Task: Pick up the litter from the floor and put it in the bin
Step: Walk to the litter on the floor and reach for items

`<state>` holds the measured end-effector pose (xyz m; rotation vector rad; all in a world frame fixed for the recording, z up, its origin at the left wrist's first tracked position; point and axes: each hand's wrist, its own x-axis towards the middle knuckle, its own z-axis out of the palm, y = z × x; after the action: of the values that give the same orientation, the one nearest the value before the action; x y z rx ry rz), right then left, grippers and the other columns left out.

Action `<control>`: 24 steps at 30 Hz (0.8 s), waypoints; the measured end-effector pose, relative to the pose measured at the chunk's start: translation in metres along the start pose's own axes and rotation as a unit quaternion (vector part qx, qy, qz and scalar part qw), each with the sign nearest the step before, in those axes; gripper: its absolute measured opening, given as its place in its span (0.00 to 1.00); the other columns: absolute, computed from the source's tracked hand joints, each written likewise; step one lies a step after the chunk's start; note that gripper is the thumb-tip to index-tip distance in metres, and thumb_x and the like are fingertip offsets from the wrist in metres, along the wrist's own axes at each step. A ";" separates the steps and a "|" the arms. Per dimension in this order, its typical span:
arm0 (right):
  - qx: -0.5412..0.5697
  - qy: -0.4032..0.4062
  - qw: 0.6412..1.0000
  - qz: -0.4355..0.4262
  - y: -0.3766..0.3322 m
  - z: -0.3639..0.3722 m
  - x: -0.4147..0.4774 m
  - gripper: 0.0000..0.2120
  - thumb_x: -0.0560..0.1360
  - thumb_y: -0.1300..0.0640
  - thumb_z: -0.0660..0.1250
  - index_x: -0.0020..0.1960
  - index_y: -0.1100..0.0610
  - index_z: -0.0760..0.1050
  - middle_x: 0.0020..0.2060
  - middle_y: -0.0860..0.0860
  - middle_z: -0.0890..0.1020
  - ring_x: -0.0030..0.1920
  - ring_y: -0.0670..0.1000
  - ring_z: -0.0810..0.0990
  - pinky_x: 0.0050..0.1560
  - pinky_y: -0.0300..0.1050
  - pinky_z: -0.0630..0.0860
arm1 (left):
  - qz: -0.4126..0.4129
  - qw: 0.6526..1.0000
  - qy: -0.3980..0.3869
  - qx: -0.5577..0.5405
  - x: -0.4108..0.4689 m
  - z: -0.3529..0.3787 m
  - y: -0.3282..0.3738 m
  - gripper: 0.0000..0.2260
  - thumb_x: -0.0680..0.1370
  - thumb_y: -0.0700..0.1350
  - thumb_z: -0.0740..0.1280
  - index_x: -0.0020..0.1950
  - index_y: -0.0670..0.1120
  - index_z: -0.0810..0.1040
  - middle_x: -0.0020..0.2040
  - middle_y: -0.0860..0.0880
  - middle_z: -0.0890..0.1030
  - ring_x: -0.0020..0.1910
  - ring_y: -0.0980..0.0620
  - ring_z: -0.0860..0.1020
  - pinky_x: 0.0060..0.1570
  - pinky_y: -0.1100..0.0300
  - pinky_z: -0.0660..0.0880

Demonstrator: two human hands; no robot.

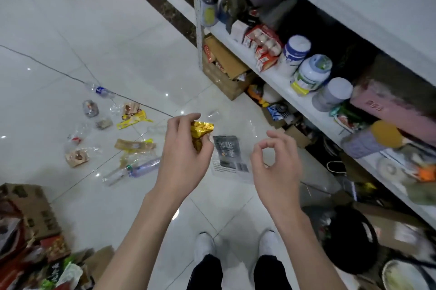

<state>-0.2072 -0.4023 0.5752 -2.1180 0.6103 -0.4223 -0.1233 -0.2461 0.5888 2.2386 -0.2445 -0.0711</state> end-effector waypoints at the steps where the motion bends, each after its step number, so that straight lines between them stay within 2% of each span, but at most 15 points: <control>1: -0.003 0.011 1.000 0.016 0.014 -0.015 -0.004 0.10 0.76 0.58 0.68 0.43 0.44 0.73 0.59 0.44 0.74 0.64 0.42 0.72 0.61 0.22 0.59 | 0.008 1.000 -0.019 -0.002 -0.005 0.018 0.008 0.19 0.77 0.45 0.66 0.68 0.50 0.71 0.61 0.53 0.68 0.51 0.62 0.70 0.53 0.76 0.67; 3: -0.019 0.046 0.998 0.040 0.047 -0.045 -0.013 0.07 0.76 0.58 0.69 0.44 0.47 0.74 0.59 0.46 0.74 0.62 0.42 0.72 0.60 0.22 0.59 | 0.021 0.998 -0.062 -0.004 -0.018 0.057 0.023 0.19 0.77 0.46 0.66 0.69 0.51 0.70 0.60 0.54 0.67 0.54 0.56 0.74 0.55 0.60 0.75; 5: -0.030 0.080 0.994 0.066 0.084 -0.077 -0.024 0.06 0.76 0.59 0.69 0.44 0.49 0.75 0.58 0.46 0.75 0.61 0.42 0.72 0.60 0.22 0.58 | 0.034 0.994 -0.104 -0.002 -0.035 0.100 0.039 0.20 0.77 0.47 0.65 0.69 0.52 0.69 0.61 0.54 0.66 0.56 0.52 0.75 0.54 0.51 0.76; 7: -0.035 0.103 0.989 0.101 0.124 -0.109 -0.039 0.04 0.76 0.58 0.68 0.45 0.49 0.75 0.58 0.46 0.75 0.62 0.45 0.73 0.62 0.27 0.61 | 0.045 0.989 -0.142 0.005 -0.056 0.148 0.055 0.20 0.77 0.47 0.65 0.70 0.52 0.68 0.61 0.53 0.66 0.54 0.53 0.74 0.55 0.55 0.75; 10: -0.049 0.142 0.978 0.142 0.193 -0.157 -0.066 0.02 0.75 0.59 0.68 0.46 0.53 0.78 0.57 0.49 0.76 0.61 0.49 0.76 0.64 0.43 0.69 | 0.063 0.979 -0.192 0.024 -0.093 0.227 0.078 0.21 0.78 0.47 0.65 0.71 0.51 0.68 0.64 0.52 0.68 0.53 0.62 0.68 0.53 0.66 0.66; 11: -0.048 0.152 0.975 0.157 0.217 -0.173 -0.074 0.02 0.75 0.59 0.68 0.46 0.53 0.78 0.57 0.49 0.76 0.61 0.49 0.76 0.64 0.43 0.70 | 0.066 0.975 -0.208 0.026 -0.107 0.255 0.085 0.22 0.78 0.46 0.65 0.71 0.51 0.68 0.65 0.52 0.68 0.53 0.62 0.68 0.53 0.67 0.65; 14: -0.046 0.167 0.963 0.205 0.283 -0.218 -0.101 0.05 0.75 0.59 0.69 0.46 0.49 0.77 0.57 0.48 0.76 0.61 0.45 0.74 0.63 0.27 0.62 | 0.082 0.959 -0.269 0.035 -0.150 0.336 0.103 0.22 0.77 0.46 0.65 0.71 0.50 0.68 0.66 0.50 0.68 0.59 0.54 0.72 0.57 0.62 0.69; 16: -0.048 0.182 0.954 0.232 0.325 -0.245 -0.116 0.05 0.75 0.60 0.69 0.46 0.51 0.78 0.56 0.49 0.77 0.60 0.43 0.74 0.62 0.25 0.61 | 0.094 0.945 -0.309 0.043 -0.178 0.387 0.110 0.22 0.78 0.47 0.65 0.72 0.50 0.67 0.66 0.49 0.68 0.61 0.49 0.74 0.60 0.53 0.73; 21: -0.074 0.182 0.937 0.287 0.422 -0.287 -0.147 0.01 0.76 0.57 0.69 0.46 0.52 0.79 0.56 0.49 0.77 0.60 0.48 0.76 0.64 0.52 0.73 | 0.090 0.928 -0.358 0.049 -0.235 0.491 0.113 0.23 0.78 0.48 0.65 0.72 0.50 0.66 0.66 0.48 0.68 0.62 0.49 0.73 0.61 0.49 0.74; 24: -0.082 0.178 0.931 0.309 0.471 -0.293 -0.156 0.02 0.75 0.57 0.69 0.47 0.54 0.80 0.57 0.49 0.77 0.60 0.48 0.75 0.62 0.54 0.74 | 0.079 0.924 -0.369 0.069 -0.256 0.542 0.102 0.25 0.78 0.48 0.66 0.73 0.50 0.63 0.67 0.48 0.68 0.62 0.48 0.73 0.60 0.48 0.74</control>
<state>-0.6090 -0.7434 0.3428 -1.8746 1.5133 -0.4012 -0.4627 -0.6728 0.3186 2.2285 -0.8548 -0.8387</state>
